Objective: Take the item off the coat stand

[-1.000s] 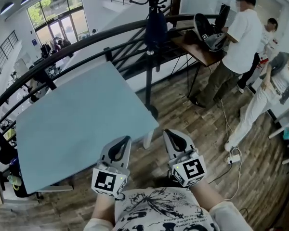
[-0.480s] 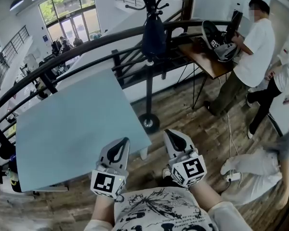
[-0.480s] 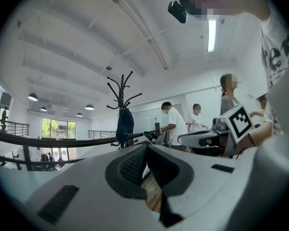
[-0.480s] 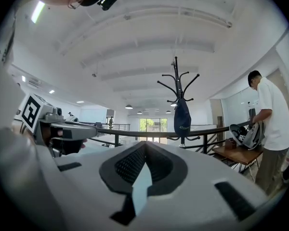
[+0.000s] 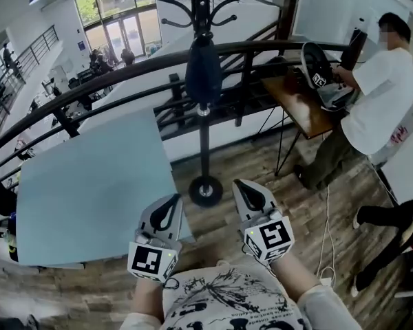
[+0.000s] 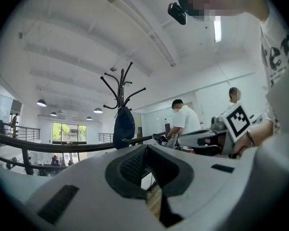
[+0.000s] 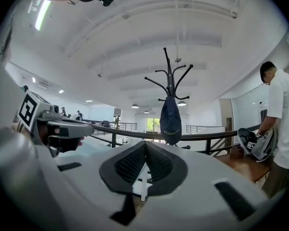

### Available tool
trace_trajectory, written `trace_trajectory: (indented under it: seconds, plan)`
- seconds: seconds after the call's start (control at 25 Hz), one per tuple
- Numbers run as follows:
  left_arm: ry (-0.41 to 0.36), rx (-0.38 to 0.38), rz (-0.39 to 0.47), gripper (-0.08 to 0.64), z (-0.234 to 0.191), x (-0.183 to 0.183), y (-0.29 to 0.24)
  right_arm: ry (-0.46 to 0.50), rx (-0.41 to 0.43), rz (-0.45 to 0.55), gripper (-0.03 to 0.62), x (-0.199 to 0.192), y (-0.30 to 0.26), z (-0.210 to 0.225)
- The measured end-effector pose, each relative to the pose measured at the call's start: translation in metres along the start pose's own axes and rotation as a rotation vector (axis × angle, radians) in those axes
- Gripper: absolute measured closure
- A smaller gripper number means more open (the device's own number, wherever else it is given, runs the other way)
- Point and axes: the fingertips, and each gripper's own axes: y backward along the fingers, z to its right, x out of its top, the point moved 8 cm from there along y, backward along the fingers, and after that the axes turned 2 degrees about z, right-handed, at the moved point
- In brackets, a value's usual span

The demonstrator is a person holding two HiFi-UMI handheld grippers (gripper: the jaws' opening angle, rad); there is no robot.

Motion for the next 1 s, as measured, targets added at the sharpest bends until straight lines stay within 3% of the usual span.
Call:
trace_trajectory:
  seconds: [0.32, 0.6, 0.64, 0.72, 1.0]
  plan:
    - [0.003, 0.068, -0.01, 0.555, -0.018, -0.011, -0.067, 0.017, 0.044, 0.012, 0.598, -0.001, -0.065, 0.061]
    - [-0.003, 0.105, 0.008, 0.555, -0.069, -0.007, -0.11, 0.015, 0.011, 0.015, 0.597, 0.012, -0.141, 0.091]
    - [-0.002, 0.108, 0.009, 0.555, -0.078, -0.005, -0.116, 0.017, 0.014, 0.016, 0.584, 0.017, -0.154, 0.094]
    - [-0.004, 0.11, 0.01, 0.555, -0.092, -0.002, -0.127, 0.029, 0.012, 0.023, 0.488, 0.027, -0.179, 0.1]
    - [-0.017, 0.114, 0.019, 0.555, -0.127, -0.005, -0.152, 0.086, -0.022, 0.052, 0.387, 0.046, -0.252, 0.117]
